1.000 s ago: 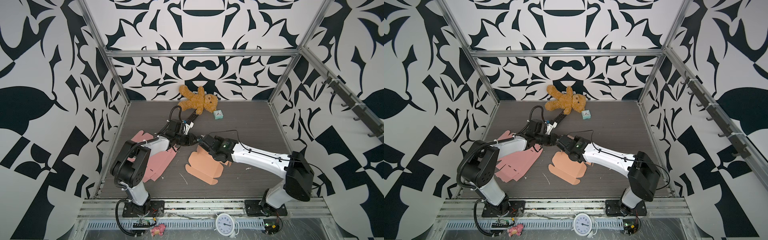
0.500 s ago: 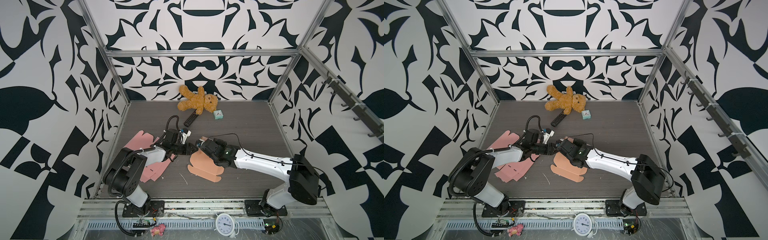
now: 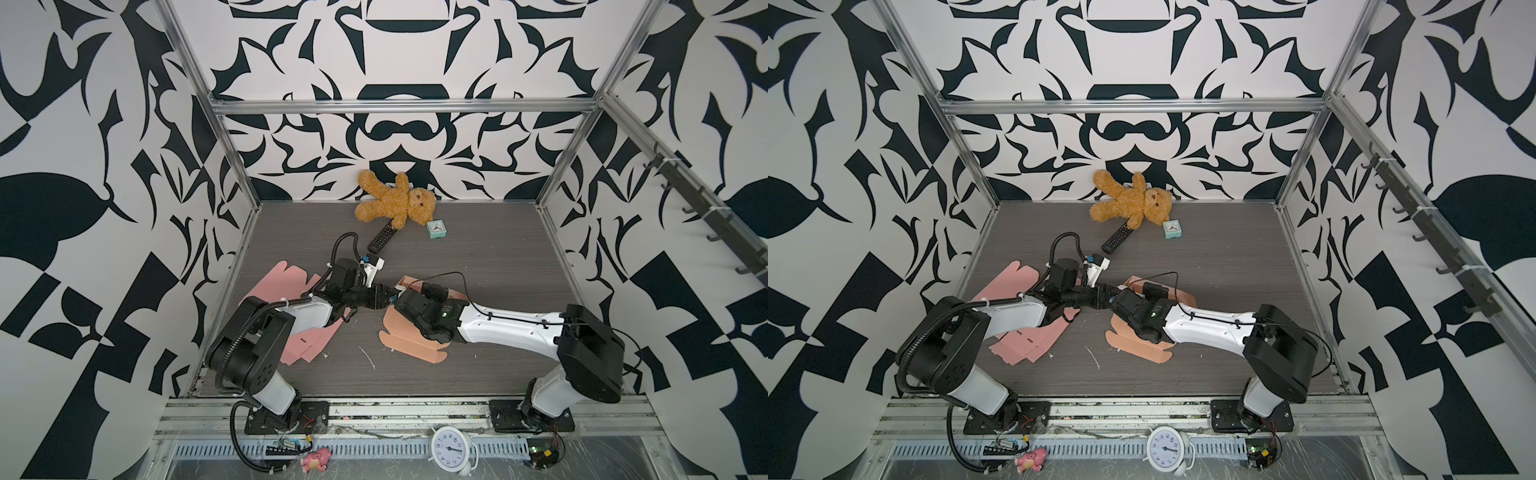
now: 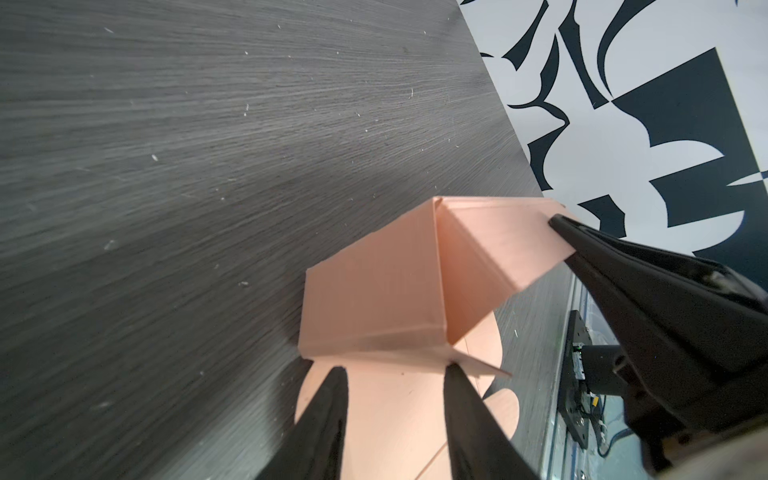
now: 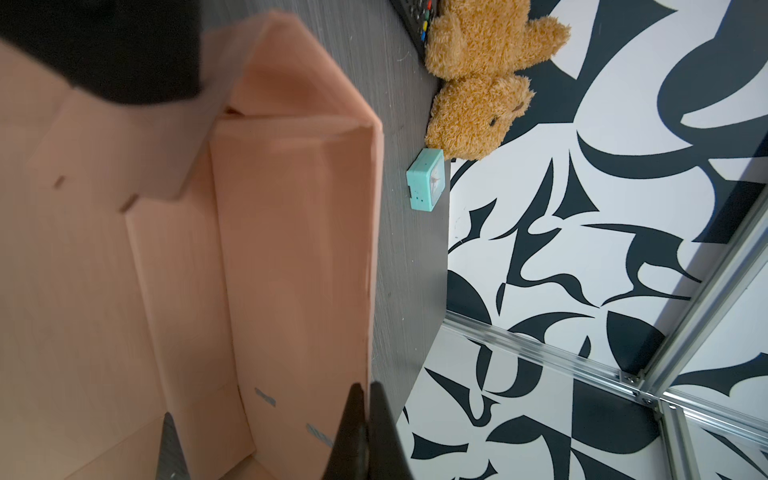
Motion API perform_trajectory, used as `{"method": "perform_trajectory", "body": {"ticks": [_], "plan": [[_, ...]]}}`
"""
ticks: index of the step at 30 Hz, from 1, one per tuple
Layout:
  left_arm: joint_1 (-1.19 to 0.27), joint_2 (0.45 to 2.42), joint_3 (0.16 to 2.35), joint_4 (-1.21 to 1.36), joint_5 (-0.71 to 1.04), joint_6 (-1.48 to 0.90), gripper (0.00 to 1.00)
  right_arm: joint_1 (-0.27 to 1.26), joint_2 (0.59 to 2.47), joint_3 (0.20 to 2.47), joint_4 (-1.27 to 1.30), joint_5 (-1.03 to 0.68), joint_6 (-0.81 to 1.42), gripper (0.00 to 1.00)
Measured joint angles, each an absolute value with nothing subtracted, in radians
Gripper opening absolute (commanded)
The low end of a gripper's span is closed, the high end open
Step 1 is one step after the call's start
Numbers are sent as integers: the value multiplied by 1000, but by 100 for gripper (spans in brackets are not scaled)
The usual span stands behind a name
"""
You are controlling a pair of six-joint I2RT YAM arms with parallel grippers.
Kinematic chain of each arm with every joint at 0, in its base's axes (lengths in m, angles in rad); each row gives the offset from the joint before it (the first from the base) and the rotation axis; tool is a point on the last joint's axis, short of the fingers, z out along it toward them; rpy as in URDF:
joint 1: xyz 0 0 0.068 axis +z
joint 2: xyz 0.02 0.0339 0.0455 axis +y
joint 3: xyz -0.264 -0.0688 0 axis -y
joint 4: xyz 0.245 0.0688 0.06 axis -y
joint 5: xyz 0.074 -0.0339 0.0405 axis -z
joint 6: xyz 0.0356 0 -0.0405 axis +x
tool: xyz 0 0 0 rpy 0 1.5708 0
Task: Fold the paper box
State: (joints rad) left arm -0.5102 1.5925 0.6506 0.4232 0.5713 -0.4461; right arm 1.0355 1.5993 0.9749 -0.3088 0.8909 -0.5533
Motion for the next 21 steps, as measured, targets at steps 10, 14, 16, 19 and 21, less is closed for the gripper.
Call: {"method": "perform_trajectory", "body": {"ticks": [10,14,16,19,21], "plan": [[-510,1630,617,476,547,-436,43,1051,1635,939,-215,957,-609,0],[-510,1635,615,494,545,-419,46,1053,1640,931,-198,970,-614,0],[-510,1635,614,506,544,-408,47,1056,1640,927,-192,974,-615,0],[-510,1635,611,532,543,-392,52,1063,1639,921,-186,980,-617,0],[-510,1637,605,561,544,-385,54,1069,1639,916,-181,985,-619,0]]}}
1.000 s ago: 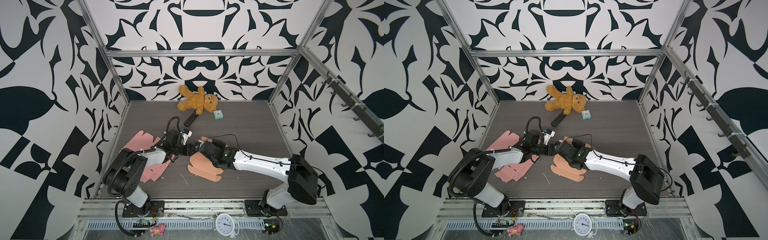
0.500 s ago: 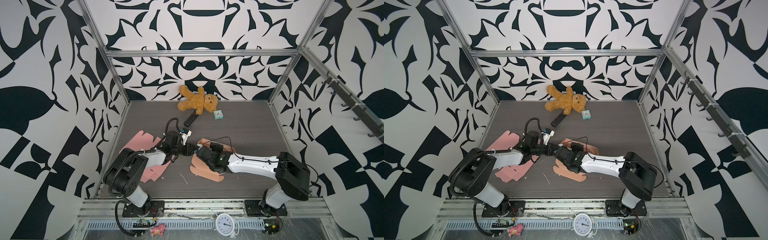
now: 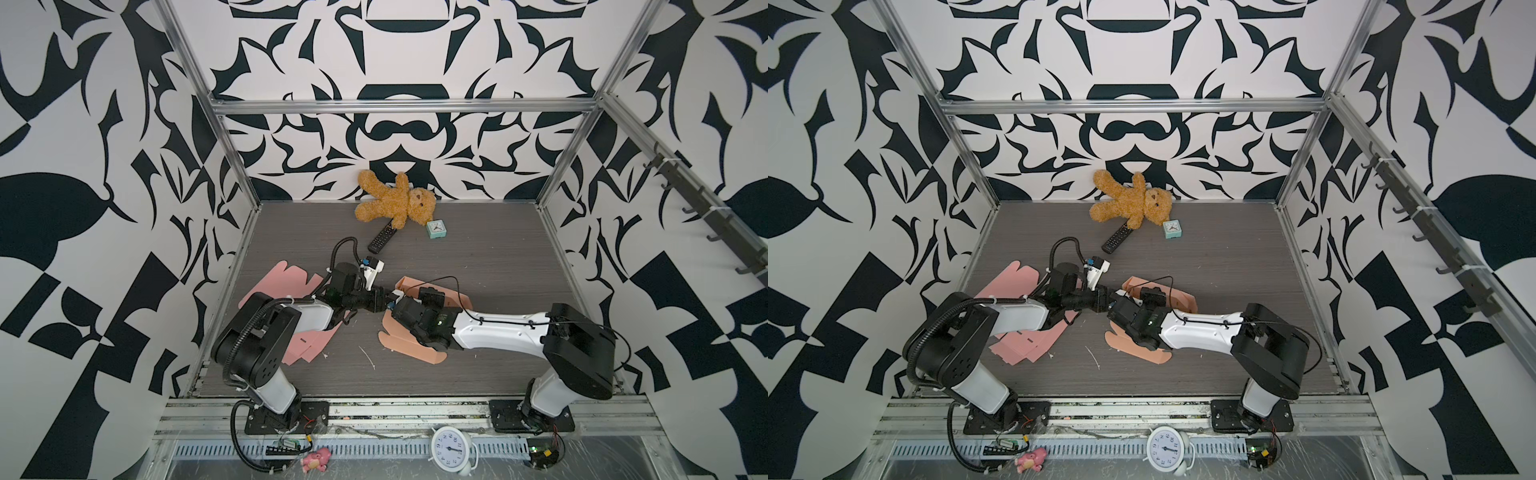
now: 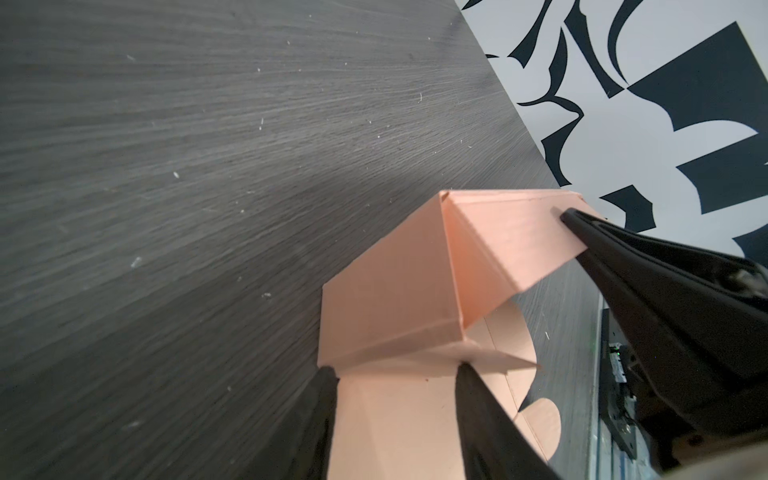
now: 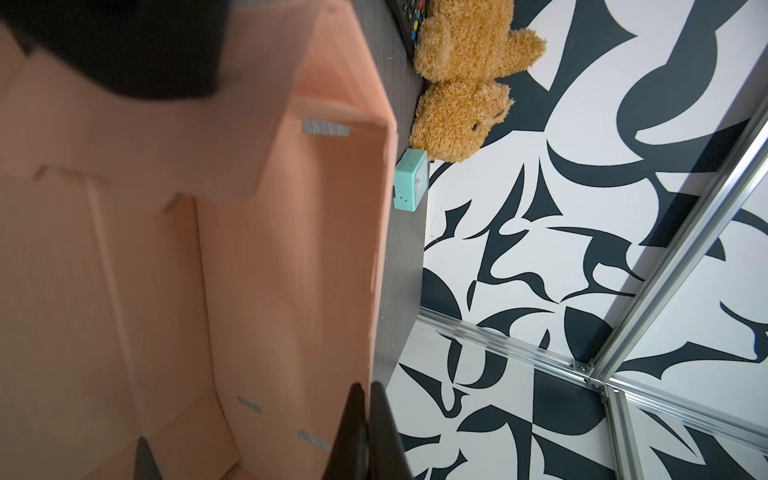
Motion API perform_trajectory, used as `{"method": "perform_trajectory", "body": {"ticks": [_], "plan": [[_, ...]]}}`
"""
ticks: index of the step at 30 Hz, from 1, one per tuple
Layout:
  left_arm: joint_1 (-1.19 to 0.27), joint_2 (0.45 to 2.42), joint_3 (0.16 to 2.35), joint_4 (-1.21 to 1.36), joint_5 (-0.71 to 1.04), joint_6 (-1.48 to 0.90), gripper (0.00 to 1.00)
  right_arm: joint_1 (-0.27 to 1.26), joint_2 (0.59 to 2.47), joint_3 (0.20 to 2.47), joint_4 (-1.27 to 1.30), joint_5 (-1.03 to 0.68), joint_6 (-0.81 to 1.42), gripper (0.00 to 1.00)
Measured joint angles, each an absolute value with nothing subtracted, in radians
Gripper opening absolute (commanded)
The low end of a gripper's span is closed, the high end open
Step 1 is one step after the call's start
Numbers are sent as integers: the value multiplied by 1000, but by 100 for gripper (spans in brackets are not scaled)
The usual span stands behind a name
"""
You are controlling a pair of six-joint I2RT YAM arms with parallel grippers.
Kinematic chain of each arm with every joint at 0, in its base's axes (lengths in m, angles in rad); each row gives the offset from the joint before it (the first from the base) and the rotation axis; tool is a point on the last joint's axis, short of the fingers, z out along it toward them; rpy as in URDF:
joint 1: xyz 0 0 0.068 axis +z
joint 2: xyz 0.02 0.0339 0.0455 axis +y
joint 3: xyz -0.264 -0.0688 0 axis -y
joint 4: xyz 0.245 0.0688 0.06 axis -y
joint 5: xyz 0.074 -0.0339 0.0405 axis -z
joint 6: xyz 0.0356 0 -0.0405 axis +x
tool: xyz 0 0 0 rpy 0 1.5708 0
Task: Fold the paper box
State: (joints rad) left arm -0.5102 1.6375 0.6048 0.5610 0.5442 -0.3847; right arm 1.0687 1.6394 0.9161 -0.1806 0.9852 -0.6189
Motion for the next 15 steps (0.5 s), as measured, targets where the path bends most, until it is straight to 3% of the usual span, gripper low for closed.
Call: {"method": "perform_trajectory", "body": {"ticks": [15], "plan": [[-511,1736,558,762,551,-367,56,1095,1642,894,-150,1019,-643,0]]}}
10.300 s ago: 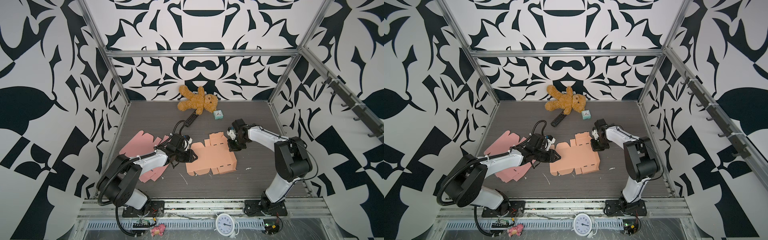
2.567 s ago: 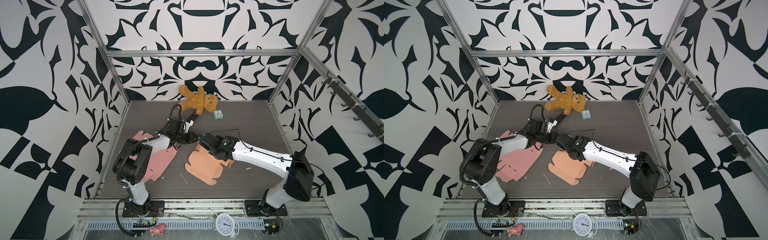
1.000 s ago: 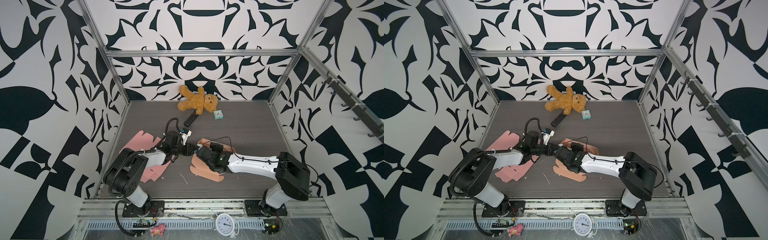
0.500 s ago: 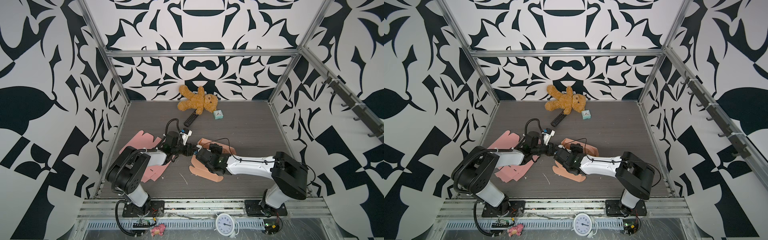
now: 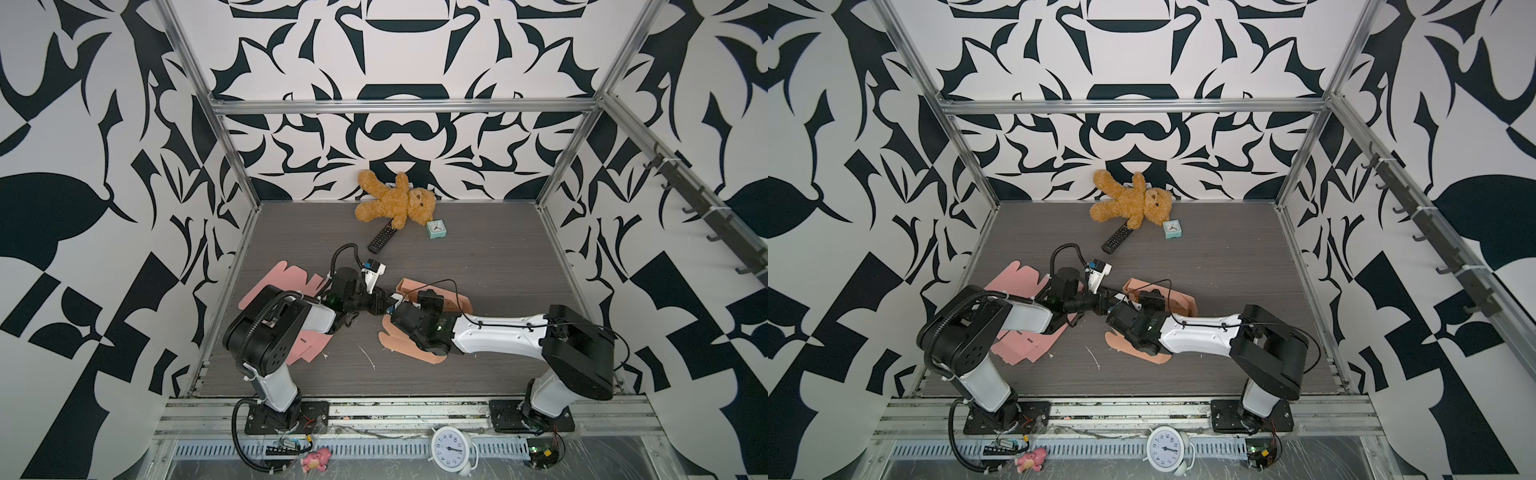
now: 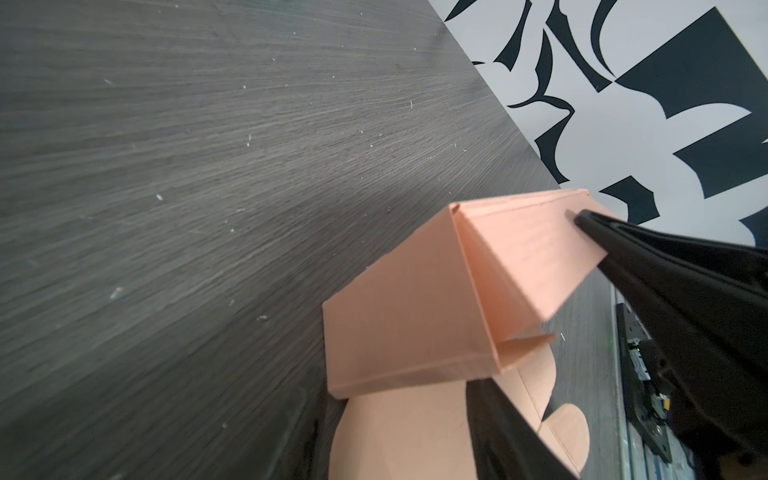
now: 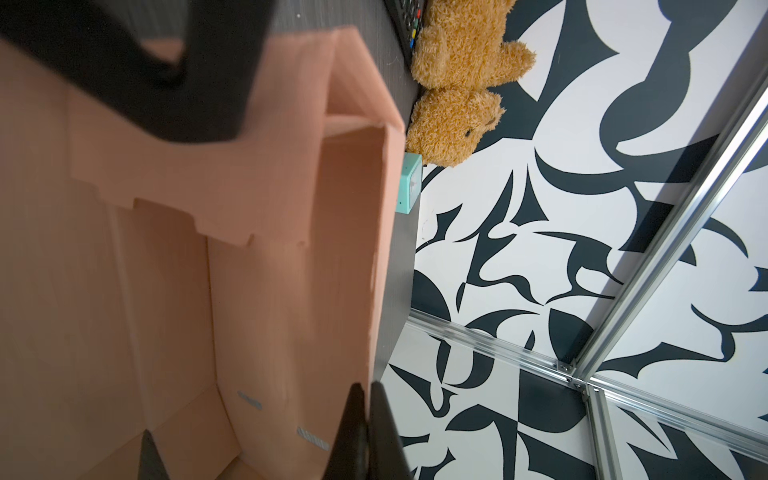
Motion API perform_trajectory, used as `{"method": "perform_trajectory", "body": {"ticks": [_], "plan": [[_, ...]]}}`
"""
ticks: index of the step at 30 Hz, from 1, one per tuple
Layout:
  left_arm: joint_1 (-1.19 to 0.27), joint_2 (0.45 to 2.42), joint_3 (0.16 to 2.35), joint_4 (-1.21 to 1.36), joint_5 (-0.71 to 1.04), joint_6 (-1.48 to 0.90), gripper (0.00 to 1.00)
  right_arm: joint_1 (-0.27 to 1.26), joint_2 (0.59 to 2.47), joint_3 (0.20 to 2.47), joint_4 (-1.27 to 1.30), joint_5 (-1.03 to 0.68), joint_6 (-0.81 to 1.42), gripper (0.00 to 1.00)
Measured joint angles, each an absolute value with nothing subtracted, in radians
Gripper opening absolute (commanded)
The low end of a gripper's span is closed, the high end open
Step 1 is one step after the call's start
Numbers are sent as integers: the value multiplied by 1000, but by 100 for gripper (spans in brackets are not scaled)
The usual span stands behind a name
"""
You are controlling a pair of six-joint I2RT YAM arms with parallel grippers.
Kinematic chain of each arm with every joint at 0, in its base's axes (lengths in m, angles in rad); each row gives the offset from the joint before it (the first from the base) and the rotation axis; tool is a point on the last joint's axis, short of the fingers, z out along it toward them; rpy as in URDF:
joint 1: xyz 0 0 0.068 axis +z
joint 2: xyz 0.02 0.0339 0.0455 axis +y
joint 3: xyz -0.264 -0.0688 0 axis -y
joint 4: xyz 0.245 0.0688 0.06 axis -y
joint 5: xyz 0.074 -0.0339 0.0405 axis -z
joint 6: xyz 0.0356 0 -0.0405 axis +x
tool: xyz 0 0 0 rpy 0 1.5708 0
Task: Fold the paper box
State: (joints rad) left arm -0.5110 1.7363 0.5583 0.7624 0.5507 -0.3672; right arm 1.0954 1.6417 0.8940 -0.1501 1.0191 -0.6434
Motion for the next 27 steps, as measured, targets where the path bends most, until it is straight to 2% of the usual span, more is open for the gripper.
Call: {"method": "perform_trajectory", "body": {"ticks": [7,14,27], "plan": [[-511,1783,546,852,563,-376,52,1108,1644,892,-148,1030,-644,0],[-517,1824,546,932,571,-381,52,1108,1644,892,-149,1029,-642,0],[-577,1825,527,1012,447,-324,52,1112,1644,892,-156,1023,-630,0]]}}
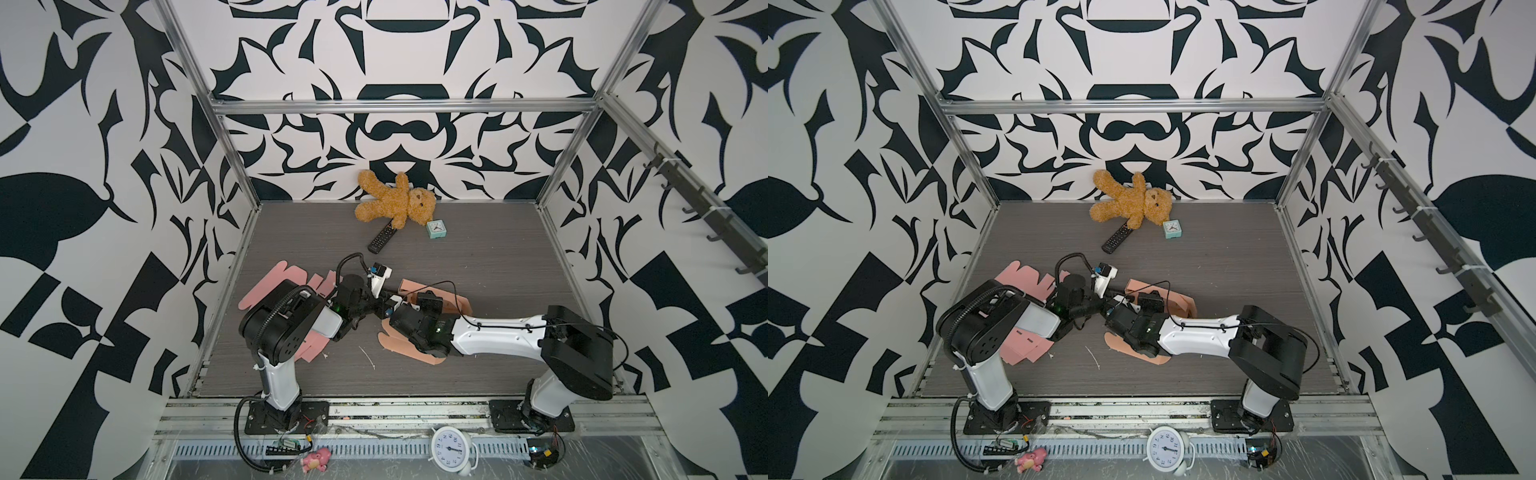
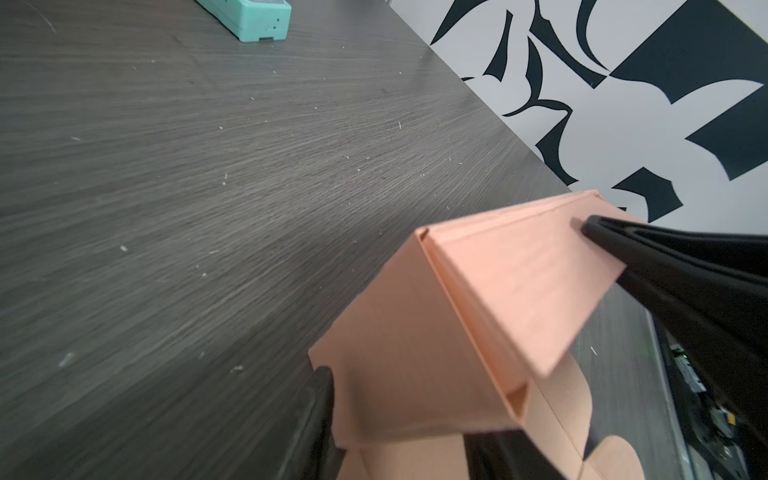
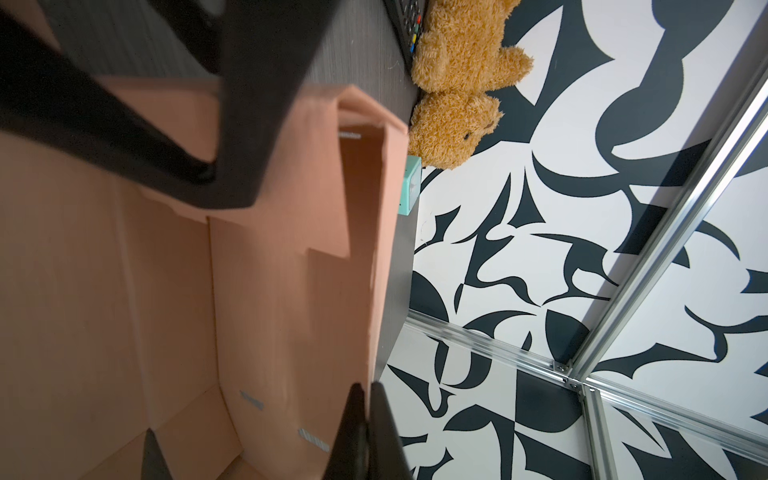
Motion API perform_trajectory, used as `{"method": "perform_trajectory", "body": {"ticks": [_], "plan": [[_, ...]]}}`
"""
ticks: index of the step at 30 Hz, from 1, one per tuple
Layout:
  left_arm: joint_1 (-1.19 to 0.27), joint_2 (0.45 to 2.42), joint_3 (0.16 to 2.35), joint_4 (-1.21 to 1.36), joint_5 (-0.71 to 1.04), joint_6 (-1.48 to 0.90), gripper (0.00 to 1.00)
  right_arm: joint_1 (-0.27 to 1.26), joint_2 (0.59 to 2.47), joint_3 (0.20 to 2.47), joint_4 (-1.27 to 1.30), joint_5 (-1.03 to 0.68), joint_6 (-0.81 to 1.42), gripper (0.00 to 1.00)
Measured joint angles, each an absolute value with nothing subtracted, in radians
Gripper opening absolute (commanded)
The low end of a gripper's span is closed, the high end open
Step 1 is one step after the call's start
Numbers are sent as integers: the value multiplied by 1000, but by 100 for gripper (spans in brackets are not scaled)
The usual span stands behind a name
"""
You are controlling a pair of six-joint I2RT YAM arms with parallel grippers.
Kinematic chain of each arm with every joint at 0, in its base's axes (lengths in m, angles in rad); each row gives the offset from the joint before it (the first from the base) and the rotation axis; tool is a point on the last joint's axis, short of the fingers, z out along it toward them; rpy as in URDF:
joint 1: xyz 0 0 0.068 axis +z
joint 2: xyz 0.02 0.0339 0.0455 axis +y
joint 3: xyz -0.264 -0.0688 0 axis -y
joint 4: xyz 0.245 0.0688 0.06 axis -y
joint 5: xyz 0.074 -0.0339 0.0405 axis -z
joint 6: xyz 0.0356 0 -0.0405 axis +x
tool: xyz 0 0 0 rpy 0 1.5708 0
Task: Fold the paper box
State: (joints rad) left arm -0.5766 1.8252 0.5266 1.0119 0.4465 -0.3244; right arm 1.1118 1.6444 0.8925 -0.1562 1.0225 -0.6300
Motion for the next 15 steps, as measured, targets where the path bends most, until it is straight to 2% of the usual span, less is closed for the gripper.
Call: {"method": "perform_trajectory", "body": {"ticks": [4,15], "plan": [[-586,1825,512,1047,407,-309,50,1116,1644,892,-157,1022,-628,0],[-607,1812,485,1085,349,-276,34,1117,1644,902,-176,1014,-613,0]]}}
